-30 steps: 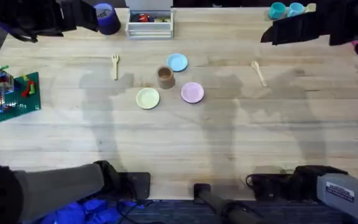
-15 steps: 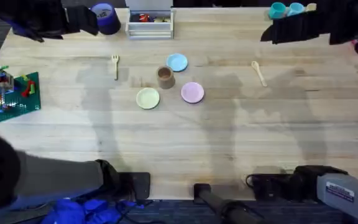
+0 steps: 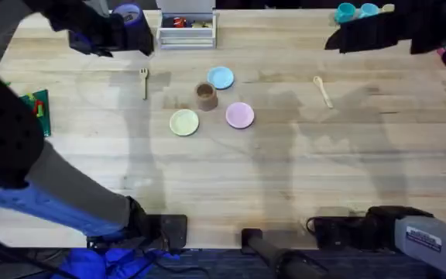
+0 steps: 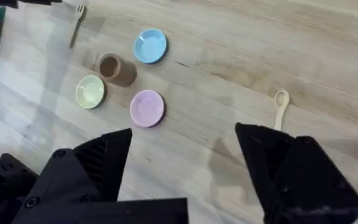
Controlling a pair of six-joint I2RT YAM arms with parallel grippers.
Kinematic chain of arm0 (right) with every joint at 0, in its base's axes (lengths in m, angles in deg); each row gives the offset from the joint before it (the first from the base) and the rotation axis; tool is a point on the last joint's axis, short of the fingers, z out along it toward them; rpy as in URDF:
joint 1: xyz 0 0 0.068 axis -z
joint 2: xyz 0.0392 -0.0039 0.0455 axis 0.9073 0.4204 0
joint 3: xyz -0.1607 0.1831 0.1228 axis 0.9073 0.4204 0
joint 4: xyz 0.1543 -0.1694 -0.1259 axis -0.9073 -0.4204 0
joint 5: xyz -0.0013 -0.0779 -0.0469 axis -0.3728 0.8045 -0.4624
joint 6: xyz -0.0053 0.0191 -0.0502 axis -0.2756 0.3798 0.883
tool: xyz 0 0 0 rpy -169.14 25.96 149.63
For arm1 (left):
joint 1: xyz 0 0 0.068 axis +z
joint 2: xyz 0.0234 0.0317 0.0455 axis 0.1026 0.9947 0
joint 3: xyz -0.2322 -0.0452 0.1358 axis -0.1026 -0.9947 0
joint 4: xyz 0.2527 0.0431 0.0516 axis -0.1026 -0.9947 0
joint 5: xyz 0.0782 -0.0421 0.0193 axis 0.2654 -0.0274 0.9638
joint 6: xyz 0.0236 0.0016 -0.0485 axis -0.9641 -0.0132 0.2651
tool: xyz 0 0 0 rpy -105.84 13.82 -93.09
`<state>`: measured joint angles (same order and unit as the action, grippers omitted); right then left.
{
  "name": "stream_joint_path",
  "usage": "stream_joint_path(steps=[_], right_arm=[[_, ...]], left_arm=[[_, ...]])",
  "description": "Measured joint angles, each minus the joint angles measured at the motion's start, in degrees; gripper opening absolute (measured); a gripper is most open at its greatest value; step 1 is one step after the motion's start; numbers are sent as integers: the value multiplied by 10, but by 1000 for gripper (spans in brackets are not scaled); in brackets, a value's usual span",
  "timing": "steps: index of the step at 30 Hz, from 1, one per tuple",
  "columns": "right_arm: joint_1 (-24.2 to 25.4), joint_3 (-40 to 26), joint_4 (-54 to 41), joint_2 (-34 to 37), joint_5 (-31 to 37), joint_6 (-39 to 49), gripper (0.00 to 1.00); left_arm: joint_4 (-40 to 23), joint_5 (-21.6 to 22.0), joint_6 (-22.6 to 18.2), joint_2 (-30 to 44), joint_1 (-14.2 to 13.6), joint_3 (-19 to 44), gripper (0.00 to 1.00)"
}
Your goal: Pick up a utensil and set it on the pink plate, then put the other utensil in the container.
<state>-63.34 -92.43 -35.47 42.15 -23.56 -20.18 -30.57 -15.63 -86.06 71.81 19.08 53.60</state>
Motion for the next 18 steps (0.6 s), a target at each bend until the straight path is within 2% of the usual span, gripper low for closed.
stream_joint_path(steps=[6, 18], right_arm=[[0, 0, -1, 0, 0, 0, 996], [0, 0, -3, 0, 0, 0, 996]], left_arm=[[15, 10, 14, 45, -5, 0, 995], [1, 16, 50, 102, -4, 0, 999]])
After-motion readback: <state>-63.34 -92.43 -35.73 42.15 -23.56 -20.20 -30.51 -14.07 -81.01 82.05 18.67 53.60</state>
